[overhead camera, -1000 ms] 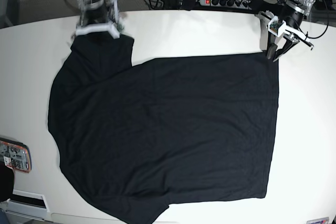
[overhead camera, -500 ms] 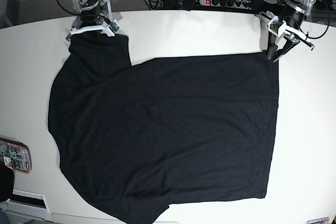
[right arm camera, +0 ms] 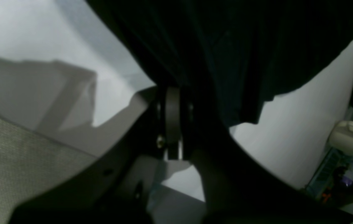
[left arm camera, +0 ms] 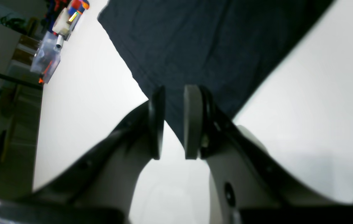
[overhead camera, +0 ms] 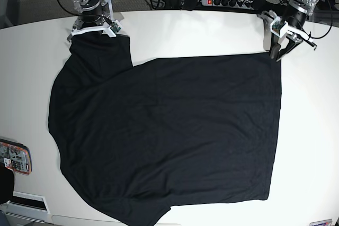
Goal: Fold the T-shirt properly
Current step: 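Reposition the left gripper onto the shirt's shoulder corner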
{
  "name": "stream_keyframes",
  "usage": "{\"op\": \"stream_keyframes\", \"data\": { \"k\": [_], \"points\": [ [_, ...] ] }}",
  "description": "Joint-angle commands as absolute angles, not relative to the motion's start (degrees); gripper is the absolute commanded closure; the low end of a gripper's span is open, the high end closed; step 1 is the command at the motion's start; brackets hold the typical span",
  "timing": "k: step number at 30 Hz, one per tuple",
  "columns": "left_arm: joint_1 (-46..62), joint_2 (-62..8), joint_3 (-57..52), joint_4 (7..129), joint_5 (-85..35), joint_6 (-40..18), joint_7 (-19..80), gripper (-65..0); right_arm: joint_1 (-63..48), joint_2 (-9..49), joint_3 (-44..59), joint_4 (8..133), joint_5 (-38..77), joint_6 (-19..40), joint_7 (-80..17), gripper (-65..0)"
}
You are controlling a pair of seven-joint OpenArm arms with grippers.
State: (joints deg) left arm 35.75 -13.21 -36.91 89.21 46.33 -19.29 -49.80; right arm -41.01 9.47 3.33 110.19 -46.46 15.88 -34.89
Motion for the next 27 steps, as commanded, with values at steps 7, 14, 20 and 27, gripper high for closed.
{"op": "stream_keyframes", "data": {
  "k": [7,14,20,27],
  "points": [
    [40.92,-16.66,-46.2,91.3,45.14,-18.86,-60.88,-10.9,-41.45,9.63,3.47,111.43,-46.46,15.43,-34.51,0.0],
    [40.66,-16.84,-50.86,91.3,54.2,-18.86,-60.7,-10.8,-41.45,9.63,3.38,111.43,-46.46,15.43,-34.51,0.0],
    [39.43,-16.92,-53.14,91.38,61.93,-18.59,-60.97,-10.9,-41.45,9.63,3.38,111.43,-46.46,15.43,-34.51,0.0],
    [33.36,-17.19,-53.76,93.41,63.34,-18.59,-61.05,-10.9,-41.45,9.63,3.38,111.43,-46.46,15.43,-34.15,0.0]
  ]
}}
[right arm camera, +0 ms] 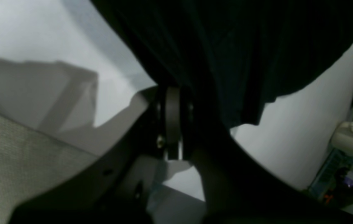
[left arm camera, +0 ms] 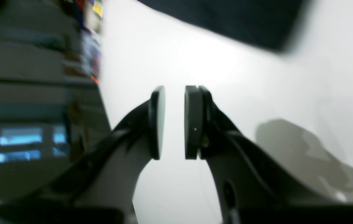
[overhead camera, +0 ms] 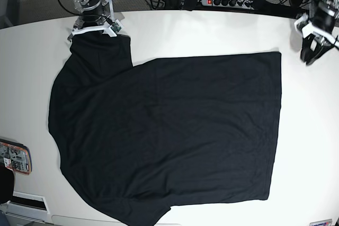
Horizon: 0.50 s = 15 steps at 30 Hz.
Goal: Fold the T-shirt properly
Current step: 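Reposition the left gripper onto the shirt's shoulder corner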
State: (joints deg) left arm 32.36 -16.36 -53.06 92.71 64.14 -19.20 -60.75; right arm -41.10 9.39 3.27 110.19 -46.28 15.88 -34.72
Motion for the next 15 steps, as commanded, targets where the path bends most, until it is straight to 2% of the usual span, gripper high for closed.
{"op": "stream_keyframes", "data": {
  "k": [1,7,15],
  "points": [
    [32.4,-17.45,-53.41,93.49,65.1,-18.68,-61.05,-10.9,-41.45,9.63,3.38,111.43,-46.46,15.43,-34.15,0.0],
    [28.79,-17.27,-48.66,94.11,76.62,-18.51,-61.05,-10.8,-41.45,9.63,3.38,111.43,-46.46,15.43,-34.15,0.0],
    [28.26,-15.25,-43.56,93.93,74.86,-18.86,-61.05,-10.7,-41.45,9.71,3.38,111.43,-46.46,15.43,-34.33,0.0]
  ]
}}
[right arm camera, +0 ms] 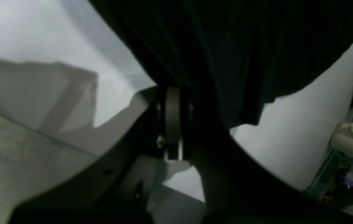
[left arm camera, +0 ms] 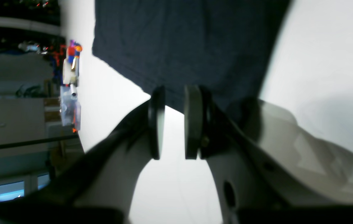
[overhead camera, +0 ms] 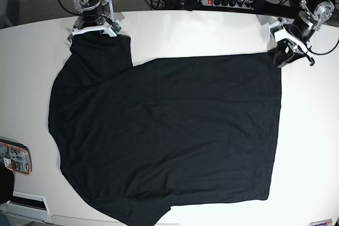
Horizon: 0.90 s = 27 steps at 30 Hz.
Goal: Fold the T-shirt properly
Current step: 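Reposition the left gripper onto the shirt's shoulder corner, then grasp the shoulder corner with the left gripper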
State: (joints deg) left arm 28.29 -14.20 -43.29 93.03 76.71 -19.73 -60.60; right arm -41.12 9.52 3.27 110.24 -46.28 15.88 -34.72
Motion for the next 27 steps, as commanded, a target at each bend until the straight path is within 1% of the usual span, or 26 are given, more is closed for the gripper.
{"op": "stream_keyframes", "data": {
  "k": [1,8,14,21,25,27],
  "points": [
    [28.18,-15.08,-43.56,93.85,74.86,-18.86,-61.05,-10.6,-41.45,9.71,3.38,111.43,-46.46,15.43,-34.33,0.0],
    [28.44,-14.9,-43.65,93.67,75.38,-18.86,-61.05,-10.7,-41.45,9.71,3.38,111.43,-46.46,15.43,-34.33,0.0],
    [29.93,-15.16,-41.45,93.05,75.65,-18.95,-61.05,-10.9,-41.45,9.71,3.38,111.43,-46.46,15.43,-34.15,0.0],
    [29.76,-15.08,-41.19,92.88,84.44,-19.03,-60.7,-11.0,-41.45,9.71,3.38,111.43,-46.46,15.43,-34.42,0.0],
    [29.67,-14.9,-41.19,92.97,83.91,-19.03,-60.09,-11.0,-41.45,9.63,3.38,111.43,-46.46,15.43,-34.42,0.0],
    [29.76,-14.9,-40.92,92.97,84.26,-19.03,-57.01,-11.0,-41.45,9.63,3.38,111.43,-46.46,15.43,-34.42,0.0]
  ]
}}
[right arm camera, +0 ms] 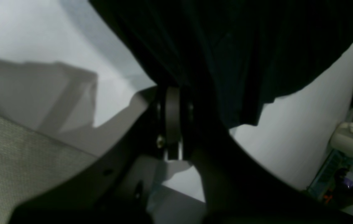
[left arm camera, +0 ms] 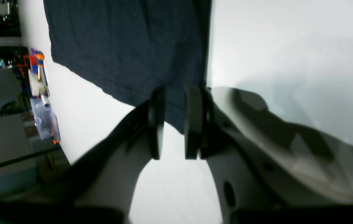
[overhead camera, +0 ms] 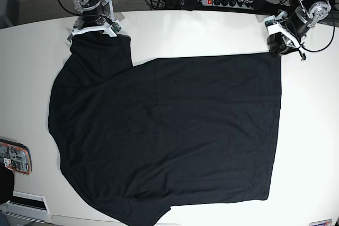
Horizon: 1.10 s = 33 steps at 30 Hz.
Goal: Fold the T-shirt properly
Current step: 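Grasp the shoulder corner with the left gripper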
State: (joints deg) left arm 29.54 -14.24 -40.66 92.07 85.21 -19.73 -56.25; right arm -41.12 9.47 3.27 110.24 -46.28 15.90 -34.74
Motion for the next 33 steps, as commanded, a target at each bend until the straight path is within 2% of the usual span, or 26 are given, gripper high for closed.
{"op": "stream_keyframes", "data": {
  "k": [1,6,12,17,20,26,33],
  "points": [
    [29.76,-14.9,-40.84,92.97,84.35,-19.03,-55.34,-11.0,-41.45,9.63,3.38,111.43,-46.46,15.43,-34.42,0.0],
    [30.55,-14.9,-40.75,93.05,84.35,-19.03,-53.85,-11.1,-41.45,9.63,3.38,111.43,-46.46,15.43,-34.42,0.0],
    [32.04,-13.41,-41.01,93.05,84.0,-18.95,-53.67,-22.7,-41.45,9.63,3.38,111.43,-46.46,15.43,-34.42,0.0],
    [32.04,-13.23,-41.01,92.97,84.35,-18.95,-52.88,-23.2,-41.45,9.63,3.38,111.43,-46.46,15.43,-34.42,0.0],
    [31.87,-13.41,-40.04,92.7,84.35,-18.95,-46.64,-23.2,-41.45,9.63,3.38,111.43,-46.46,15.43,-34.42,0.0],
    [31.87,-15.78,-30.99,91.91,84.18,-18.95,-35.3,-23.2,-41.45,9.63,3.38,111.52,-46.46,15.43,-34.42,0.0],
    [31.69,-18.15,-19.82,91.47,83.82,-18.95,-26.68,-23.2,-41.45,9.63,3.38,111.52,-46.46,15.43,-34.51,0.0]
  ]
}}
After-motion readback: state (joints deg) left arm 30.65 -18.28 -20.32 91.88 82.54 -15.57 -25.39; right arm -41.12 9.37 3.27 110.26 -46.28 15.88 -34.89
